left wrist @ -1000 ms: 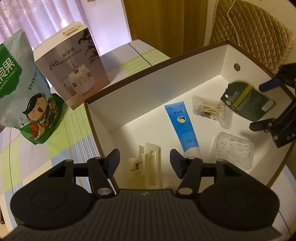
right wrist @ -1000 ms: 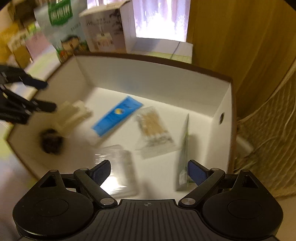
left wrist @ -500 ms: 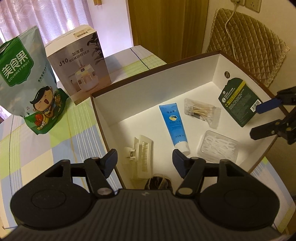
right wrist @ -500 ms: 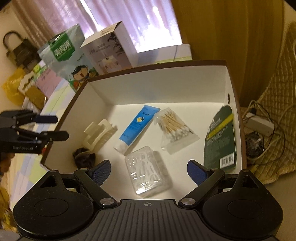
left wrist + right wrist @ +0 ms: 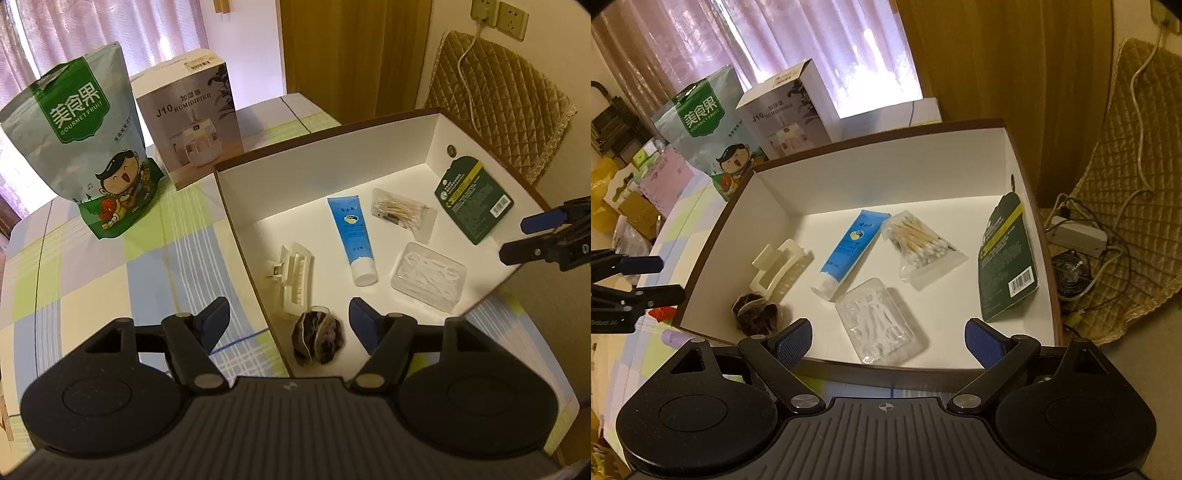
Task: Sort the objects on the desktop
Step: 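Withdraw both tools from the box back toward the table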
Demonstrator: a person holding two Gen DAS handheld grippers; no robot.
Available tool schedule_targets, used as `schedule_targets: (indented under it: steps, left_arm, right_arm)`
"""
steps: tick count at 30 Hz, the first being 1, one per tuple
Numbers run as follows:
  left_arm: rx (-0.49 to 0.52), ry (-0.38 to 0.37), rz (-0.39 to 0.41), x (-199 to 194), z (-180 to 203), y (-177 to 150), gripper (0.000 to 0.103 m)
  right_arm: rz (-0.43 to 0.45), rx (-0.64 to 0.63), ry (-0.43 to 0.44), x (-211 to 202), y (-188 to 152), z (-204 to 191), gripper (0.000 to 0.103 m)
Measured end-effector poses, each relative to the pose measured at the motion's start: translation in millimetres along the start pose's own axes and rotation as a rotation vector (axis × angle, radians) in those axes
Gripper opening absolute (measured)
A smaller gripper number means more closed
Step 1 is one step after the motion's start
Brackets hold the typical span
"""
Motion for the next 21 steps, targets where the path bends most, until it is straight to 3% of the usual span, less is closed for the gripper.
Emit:
schedule_targets:
  steps: [7, 21]
  left_arm:
    - [-0.008, -0.005, 0.032, -23.6, 4.2, -12.1, 0.071]
    - [-0.031, 0.021, 0.056, -60.0, -4.9, -48.4, 0.082]
  right_arm:
    - [0.044, -0.02, -0.082, -17.4, -13.6, -13.0, 0.095]
    - [0.078, -0.012, -0.11, -32.2, -41.6, -52.6, 0.095]
Point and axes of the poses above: each gripper's, at about its wrist camera, not at the fingertips, and x roughly the way its jaws point, z to its right, y to its top, the point moved 7 cm from there along x, roughly the way its jaws point, and after that the axes turned 6 degrees about -z, right-handed, at the moved point
